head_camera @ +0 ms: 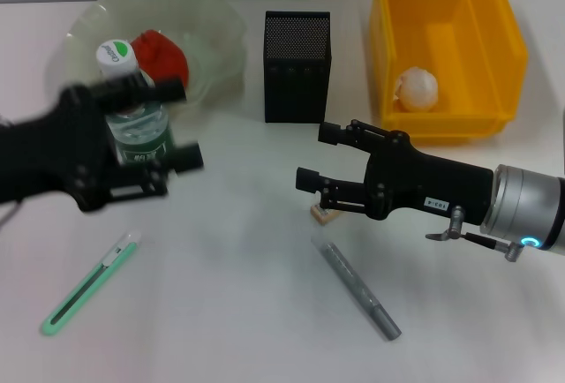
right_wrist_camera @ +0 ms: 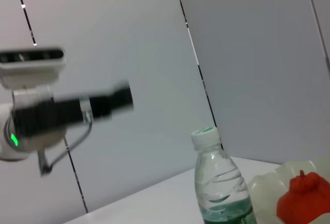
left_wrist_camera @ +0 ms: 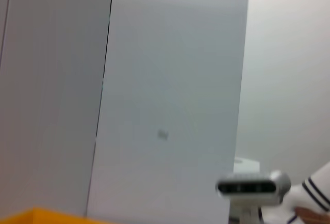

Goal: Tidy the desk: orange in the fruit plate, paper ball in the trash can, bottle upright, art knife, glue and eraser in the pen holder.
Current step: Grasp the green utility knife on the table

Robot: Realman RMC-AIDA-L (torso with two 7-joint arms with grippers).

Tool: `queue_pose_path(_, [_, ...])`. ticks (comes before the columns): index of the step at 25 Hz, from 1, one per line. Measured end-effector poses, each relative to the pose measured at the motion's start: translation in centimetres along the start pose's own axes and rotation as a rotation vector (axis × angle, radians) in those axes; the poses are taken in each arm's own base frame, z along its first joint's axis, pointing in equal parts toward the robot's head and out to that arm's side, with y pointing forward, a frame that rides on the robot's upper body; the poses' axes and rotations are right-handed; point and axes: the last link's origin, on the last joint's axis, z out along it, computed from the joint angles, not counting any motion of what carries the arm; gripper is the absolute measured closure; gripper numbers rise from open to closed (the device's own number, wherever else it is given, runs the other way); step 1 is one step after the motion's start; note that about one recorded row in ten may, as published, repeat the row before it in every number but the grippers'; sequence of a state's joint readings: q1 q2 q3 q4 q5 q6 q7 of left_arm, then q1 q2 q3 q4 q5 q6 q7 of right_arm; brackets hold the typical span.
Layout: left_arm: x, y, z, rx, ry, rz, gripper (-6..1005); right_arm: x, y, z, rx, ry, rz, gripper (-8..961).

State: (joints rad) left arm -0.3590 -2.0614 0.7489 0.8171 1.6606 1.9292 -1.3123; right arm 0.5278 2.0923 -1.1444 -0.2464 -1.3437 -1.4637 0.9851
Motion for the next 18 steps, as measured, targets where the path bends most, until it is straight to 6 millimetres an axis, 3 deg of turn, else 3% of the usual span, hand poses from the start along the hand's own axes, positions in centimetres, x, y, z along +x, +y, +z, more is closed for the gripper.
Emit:
queue_pose_path(3, [-1.4,0.1,0.2,0.003,-0.026,-0.039,220,0.0,-0.1,0.0,0.001,0.000,-0.007,124])
queue_pose_path(5, [-3.5,0.5,0.6,0.010,-0.048,-0.072,220,-0.3,-0.1,0.0,-0.001,-0.003,-0.016,124])
queue_pose_path(8, [-4.1,0.7,0.8,0.014,-0.050,-0.079,220,-1.7,-0.7,-0.1,-0.013,-0.014,0.000,124])
queue_pose_path(12, [-4.7,0.7,0.6,0.038,-0.051,-0.098,220,-5.7,-1.7,0.1,-0.074,0.041,0.016,124])
queue_pose_path(18, [-5.0,1.0,0.2,0.050,-0.053,-0.109,220,-11.1,-1.6,1.2,-0.081,0.297,-0.032,124])
